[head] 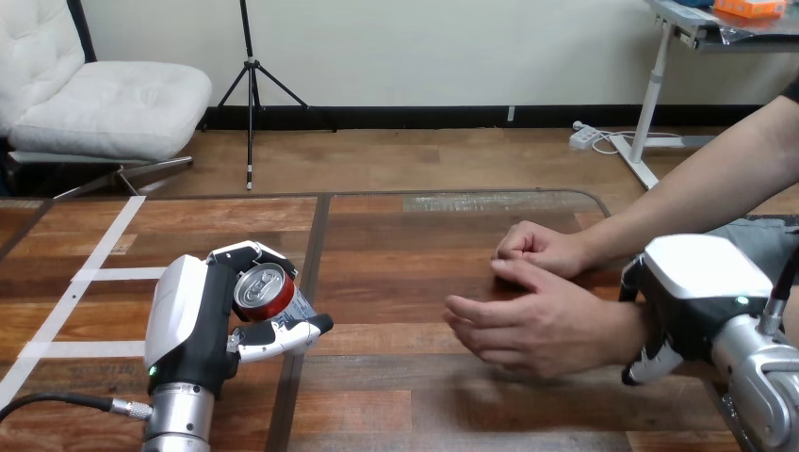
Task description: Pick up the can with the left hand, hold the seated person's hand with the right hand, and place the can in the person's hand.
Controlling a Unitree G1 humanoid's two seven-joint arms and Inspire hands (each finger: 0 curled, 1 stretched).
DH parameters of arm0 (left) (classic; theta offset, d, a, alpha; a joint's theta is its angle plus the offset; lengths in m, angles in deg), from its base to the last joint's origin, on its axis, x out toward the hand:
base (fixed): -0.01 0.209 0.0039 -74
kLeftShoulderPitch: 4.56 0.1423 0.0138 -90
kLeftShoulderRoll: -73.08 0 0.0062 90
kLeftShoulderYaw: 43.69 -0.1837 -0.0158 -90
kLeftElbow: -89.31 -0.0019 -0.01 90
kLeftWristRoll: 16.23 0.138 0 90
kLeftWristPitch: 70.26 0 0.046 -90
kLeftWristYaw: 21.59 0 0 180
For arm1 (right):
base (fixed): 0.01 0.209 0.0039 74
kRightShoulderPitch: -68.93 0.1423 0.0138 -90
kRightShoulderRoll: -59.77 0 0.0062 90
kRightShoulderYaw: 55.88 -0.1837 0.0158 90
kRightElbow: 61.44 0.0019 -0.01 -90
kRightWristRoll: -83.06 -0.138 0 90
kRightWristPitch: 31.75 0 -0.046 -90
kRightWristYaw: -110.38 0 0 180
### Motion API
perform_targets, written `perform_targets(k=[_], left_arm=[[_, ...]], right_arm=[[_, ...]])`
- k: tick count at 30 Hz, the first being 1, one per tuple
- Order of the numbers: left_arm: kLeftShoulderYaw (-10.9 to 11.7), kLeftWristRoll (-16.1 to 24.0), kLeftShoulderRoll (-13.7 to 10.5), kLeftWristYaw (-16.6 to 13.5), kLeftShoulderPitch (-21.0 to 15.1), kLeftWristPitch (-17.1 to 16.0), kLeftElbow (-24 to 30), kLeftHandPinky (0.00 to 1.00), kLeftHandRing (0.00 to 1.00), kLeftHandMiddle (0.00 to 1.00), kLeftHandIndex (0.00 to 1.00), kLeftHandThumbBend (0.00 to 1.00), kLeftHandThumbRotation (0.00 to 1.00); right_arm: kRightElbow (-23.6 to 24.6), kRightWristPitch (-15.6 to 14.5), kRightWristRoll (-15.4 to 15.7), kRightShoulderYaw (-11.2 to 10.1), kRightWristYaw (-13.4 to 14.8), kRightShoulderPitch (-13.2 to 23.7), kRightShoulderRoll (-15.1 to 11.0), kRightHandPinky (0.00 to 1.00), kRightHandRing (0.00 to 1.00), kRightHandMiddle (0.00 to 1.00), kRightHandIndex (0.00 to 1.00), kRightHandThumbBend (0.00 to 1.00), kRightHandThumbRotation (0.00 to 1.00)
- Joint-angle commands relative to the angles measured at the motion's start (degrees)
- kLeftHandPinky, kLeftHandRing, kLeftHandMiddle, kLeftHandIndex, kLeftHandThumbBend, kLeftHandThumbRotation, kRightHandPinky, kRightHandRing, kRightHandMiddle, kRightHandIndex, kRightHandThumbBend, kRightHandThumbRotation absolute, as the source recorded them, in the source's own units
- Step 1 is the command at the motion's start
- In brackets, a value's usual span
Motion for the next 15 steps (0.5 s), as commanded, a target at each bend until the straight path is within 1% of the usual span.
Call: perform_targets(k=[1, 7, 15], left_arm=[[0.33, -0.47, 0.25, -0.08, -3.34, -1.39, 3.54, 0.32, 0.39, 0.46, 0.48, 0.69, 0.00], [0.11, -0.25, 0.49, 0.22, -3.69, -1.26, 3.68, 0.32, 0.39, 0.46, 0.48, 0.69, 0.00], [-0.34, 0.06, 0.86, 0.82, -4.32, -1.16, 4.11, 0.32, 0.39, 0.46, 0.48, 0.69, 0.00]], right_arm=[[3.64, -1.54, -0.94, -3.26, -0.46, 1.62, -1.42, 0.16, 0.28, 0.40, 0.51, 0.76, 0.00], [5.63, -1.58, -0.27, -3.33, -0.97, 1.51, -1.75, 0.16, 0.27, 0.40, 0.51, 0.77, 0.00], [8.02, -1.10, -0.44, -3.92, -1.16, 1.22, -1.78, 0.15, 0.26, 0.38, 0.50, 0.79, 0.00]])
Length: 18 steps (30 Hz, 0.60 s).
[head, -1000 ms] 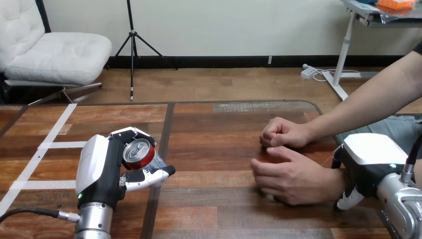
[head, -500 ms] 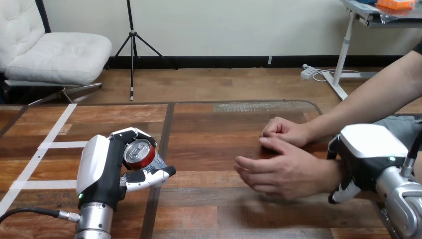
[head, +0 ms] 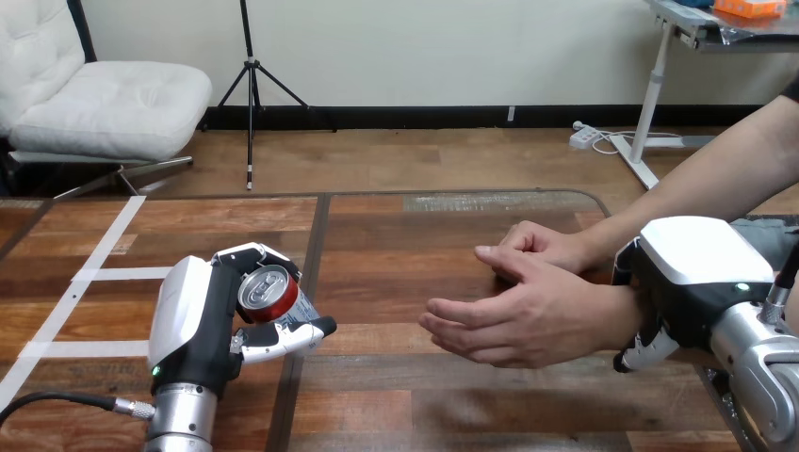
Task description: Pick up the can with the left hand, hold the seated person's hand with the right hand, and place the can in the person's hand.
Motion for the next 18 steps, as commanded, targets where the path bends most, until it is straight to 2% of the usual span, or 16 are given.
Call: perform_targets(k=[1, 18], left_arm=[[-0.42, 0.05, 0.67, 0.09, -4.45, -1.37, 4.21, 0.32, 0.39, 0.46, 0.48, 0.69, 0.00], [-2.02, 0.16, 1.42, 3.86, -6.26, -1.63, 7.07, 0.31, 0.38, 0.46, 0.49, 0.69, 0.00]], right_arm=[[3.50, -0.64, -0.47, -3.18, -0.16, 1.47, -1.75, 0.15, 0.25, 0.37, 0.50, 0.80, 0.00], [6.65, 0.65, 1.15, -2.88, -1.98, 1.99, -2.54, 0.17, 0.27, 0.39, 0.49, 0.80, 0.00]])
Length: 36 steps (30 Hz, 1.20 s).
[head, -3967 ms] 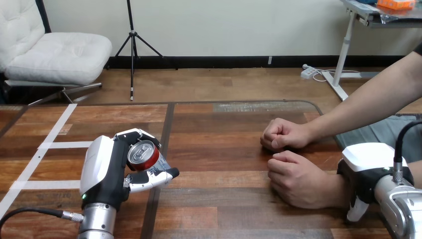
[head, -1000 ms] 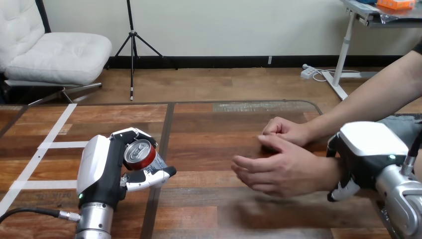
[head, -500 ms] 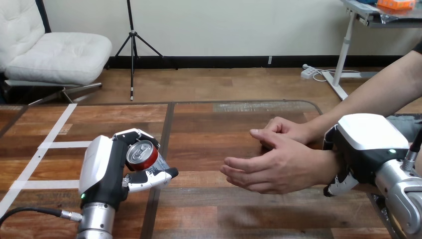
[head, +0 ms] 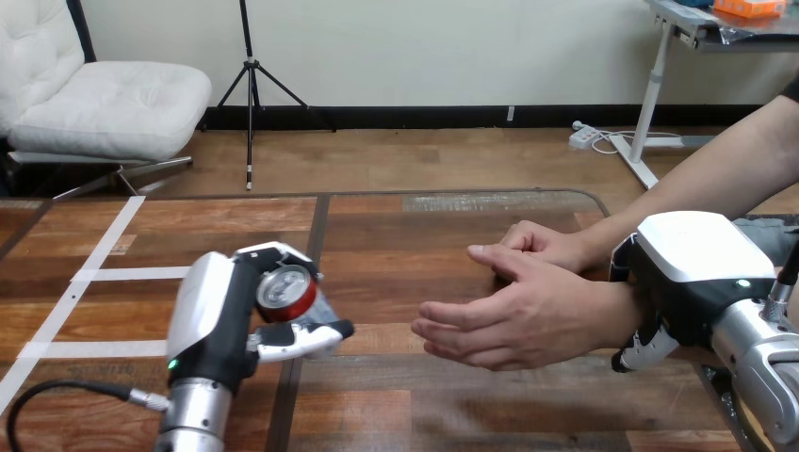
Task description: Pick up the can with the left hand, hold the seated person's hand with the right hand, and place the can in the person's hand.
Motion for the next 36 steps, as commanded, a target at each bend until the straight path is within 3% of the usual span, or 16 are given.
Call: perform_targets(k=[1, 19, 36], left_arm=[[-1.07, 0.07, 1.02, 1.05, -6.10, -1.50, 5.92, 0.31, 0.38, 0.46, 0.49, 0.69, 0.00], [-3.29, -0.02, 2.81, 5.64, -8.66, -1.54, 9.44, 0.31, 0.37, 0.46, 0.49, 0.68, 0.00], [-6.12, 1.65, 3.92, 6.67, -11.36, -4.23, 8.66, 0.30, 0.36, 0.45, 0.48, 0.68, 0.00]], right_arm=[[3.20, 0.64, 0.76, -2.18, 0.31, 2.82, -2.23, 0.17, 0.27, 0.39, 0.49, 0.80, 0.00], [5.75, 1.17, 1.46, -1.70, -1.90, 3.58, -1.37, 0.20, 0.29, 0.40, 0.50, 0.84, 0.00], [6.30, 1.69, 3.96, -0.48, -3.76, 4.38, -0.47, 0.25, 0.33, 0.42, 0.51, 0.83, 0.00]])
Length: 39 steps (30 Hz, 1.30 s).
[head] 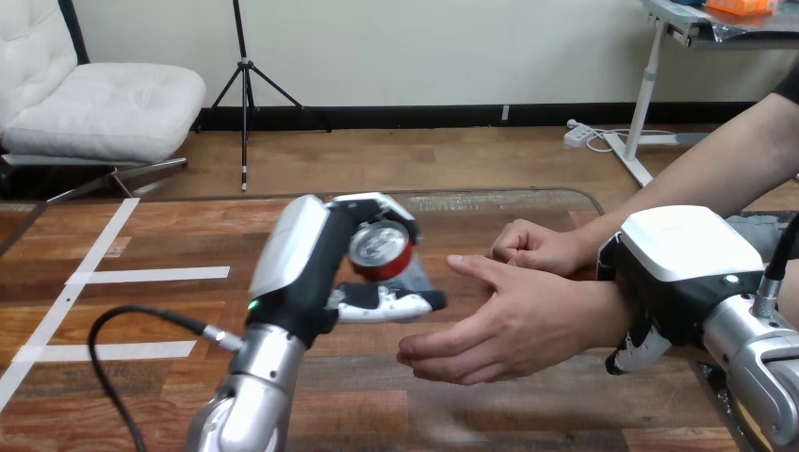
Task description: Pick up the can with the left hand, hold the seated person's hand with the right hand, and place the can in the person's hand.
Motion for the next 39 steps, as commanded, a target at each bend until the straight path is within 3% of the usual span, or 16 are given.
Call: perform_targets(k=[1, 12, 24, 39], left_arm=[[-0.90, 0.46, 0.55, 0.17, -4.88, -2.22, 2.95, 0.30, 0.36, 0.45, 0.48, 0.68, 0.00], [-2.31, 0.50, 1.64, 2.02, -5.17, -3.03, 3.74, 0.30, 0.36, 0.45, 0.48, 0.66, 0.00], [-3.52, 1.70, 2.34, 2.82, -4.81, -4.12, 4.97, 0.32, 0.37, 0.45, 0.48, 0.66, 0.00], [-4.35, 2.19, 2.86, 2.50, -4.32, -6.26, 4.13, 0.32, 0.38, 0.44, 0.48, 0.66, 0.00]], right_arm=[[2.62, 0.08, 1.20, -0.65, 0.08, 4.43, -0.27, 0.25, 0.34, 0.43, 0.52, 0.83, 0.00], [2.11, 1.05, 1.14, -0.64, 1.83, 4.10, 0.48, 0.25, 0.33, 0.41, 0.50, 0.85, 0.00], [2.34, 0.77, 1.02, -0.61, 0.45, 4.13, 0.73, 0.25, 0.33, 0.41, 0.51, 0.84, 0.00], [2.10, 1.36, 0.74, -0.67, 0.95, 4.15, 0.91, 0.26, 0.33, 0.42, 0.51, 0.86, 0.00]])
